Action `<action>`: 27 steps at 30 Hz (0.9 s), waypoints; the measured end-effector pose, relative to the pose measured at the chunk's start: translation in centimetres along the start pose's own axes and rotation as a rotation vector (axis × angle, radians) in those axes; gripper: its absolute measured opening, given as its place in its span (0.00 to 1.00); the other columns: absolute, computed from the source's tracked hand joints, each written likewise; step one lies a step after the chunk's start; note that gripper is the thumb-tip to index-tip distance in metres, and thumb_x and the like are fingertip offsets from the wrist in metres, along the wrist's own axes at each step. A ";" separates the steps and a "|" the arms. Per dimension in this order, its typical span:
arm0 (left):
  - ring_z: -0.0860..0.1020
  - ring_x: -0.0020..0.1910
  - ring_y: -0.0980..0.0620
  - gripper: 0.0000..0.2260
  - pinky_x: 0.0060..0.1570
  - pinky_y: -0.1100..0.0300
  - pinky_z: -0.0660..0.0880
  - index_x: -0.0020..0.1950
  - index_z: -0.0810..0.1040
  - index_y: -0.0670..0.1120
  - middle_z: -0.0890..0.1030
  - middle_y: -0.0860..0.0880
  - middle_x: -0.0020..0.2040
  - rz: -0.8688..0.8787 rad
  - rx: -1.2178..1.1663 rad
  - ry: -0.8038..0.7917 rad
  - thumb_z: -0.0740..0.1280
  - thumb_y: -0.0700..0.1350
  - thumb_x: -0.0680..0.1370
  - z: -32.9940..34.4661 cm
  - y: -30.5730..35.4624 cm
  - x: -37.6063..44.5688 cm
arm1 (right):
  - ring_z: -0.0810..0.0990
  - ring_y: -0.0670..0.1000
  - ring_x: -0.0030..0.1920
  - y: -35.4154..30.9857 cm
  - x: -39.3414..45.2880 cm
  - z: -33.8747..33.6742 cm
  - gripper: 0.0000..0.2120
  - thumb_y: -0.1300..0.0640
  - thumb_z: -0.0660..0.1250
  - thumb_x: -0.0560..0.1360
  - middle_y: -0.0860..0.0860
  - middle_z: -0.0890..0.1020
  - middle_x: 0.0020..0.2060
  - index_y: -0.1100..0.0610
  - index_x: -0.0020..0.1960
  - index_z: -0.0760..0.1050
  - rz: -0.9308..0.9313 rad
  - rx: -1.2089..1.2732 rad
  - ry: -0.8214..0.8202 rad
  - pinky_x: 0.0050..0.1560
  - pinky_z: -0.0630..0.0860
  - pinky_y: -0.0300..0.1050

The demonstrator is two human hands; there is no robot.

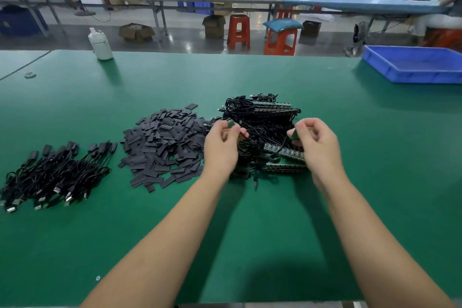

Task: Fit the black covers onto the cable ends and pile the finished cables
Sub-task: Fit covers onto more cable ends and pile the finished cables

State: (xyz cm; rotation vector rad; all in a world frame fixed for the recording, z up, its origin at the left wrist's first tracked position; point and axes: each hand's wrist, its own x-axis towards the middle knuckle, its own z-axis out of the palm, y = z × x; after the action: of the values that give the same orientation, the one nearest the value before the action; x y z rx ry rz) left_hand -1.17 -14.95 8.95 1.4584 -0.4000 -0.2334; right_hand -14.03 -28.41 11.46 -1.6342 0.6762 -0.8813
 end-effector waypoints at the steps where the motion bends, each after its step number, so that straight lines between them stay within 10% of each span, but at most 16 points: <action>1: 0.84 0.46 0.50 0.02 0.50 0.58 0.79 0.51 0.74 0.45 0.85 0.47 0.44 -0.043 -0.126 -0.002 0.63 0.42 0.82 -0.5 0.0 0.4 | 0.83 0.45 0.42 -0.1 0.3 -0.5 0.07 0.56 0.64 0.82 0.47 0.85 0.36 0.51 0.46 0.76 0.052 0.113 -0.024 0.50 0.78 0.41; 5: 0.85 0.43 0.47 0.06 0.37 0.62 0.79 0.57 0.74 0.41 0.85 0.44 0.46 -0.115 -0.279 0.145 0.63 0.41 0.83 -2.6 -0.4 1.7 | 0.82 0.51 0.33 0.2 1.3 -2.0 0.08 0.56 0.61 0.84 0.49 0.78 0.32 0.56 0.48 0.76 0.211 0.473 -0.062 0.43 0.84 0.49; 10: 0.82 0.38 0.51 0.02 0.37 0.55 0.78 0.48 0.77 0.49 0.85 0.49 0.39 0.050 -0.029 0.143 0.68 0.46 0.79 -4.2 -1.2 2.0 | 0.67 0.44 0.27 2.1 2.6 -1.8 0.10 0.54 0.61 0.84 0.48 0.72 0.33 0.56 0.49 0.78 0.240 0.322 -0.008 0.26 0.67 0.37; 18: 0.76 0.35 0.61 0.04 0.39 0.64 0.74 0.42 0.81 0.57 0.82 0.59 0.37 0.168 0.294 -0.045 0.73 0.48 0.75 -4.7 -2.1 0.5 | 0.68 0.51 0.30 7.4 2.2 1.5 0.10 0.57 0.61 0.83 0.53 0.77 0.32 0.57 0.51 0.81 0.092 -0.583 -0.157 0.33 0.65 0.44; 24: 0.67 0.31 0.60 0.05 0.34 0.70 0.66 0.42 0.80 0.51 0.74 0.57 0.34 0.059 0.296 -0.381 0.72 0.46 0.77 -5.0 -2.0 -0.2 | 0.76 0.53 0.58 7.0 1.2 3.6 0.20 0.54 0.67 0.80 0.55 0.77 0.63 0.59 0.70 0.74 -0.051 -0.739 -0.067 0.61 0.71 0.45; 27: 0.68 0.31 0.53 0.05 0.32 0.63 0.66 0.46 0.79 0.44 0.72 0.54 0.32 -0.001 0.189 -0.503 0.69 0.46 0.78 -5.1 -1.4 -0.4 | 0.75 0.46 0.63 5.3 0.2 4.8 0.14 0.55 0.62 0.83 0.47 0.80 0.62 0.54 0.67 0.77 -0.238 -0.628 -0.221 0.64 0.67 0.41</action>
State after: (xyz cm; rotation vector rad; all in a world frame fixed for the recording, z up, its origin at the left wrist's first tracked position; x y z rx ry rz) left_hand 0.68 -10.26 7.20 1.5778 -0.8461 -0.5807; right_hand -9.83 -27.14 5.82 -2.3742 0.6472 -0.6691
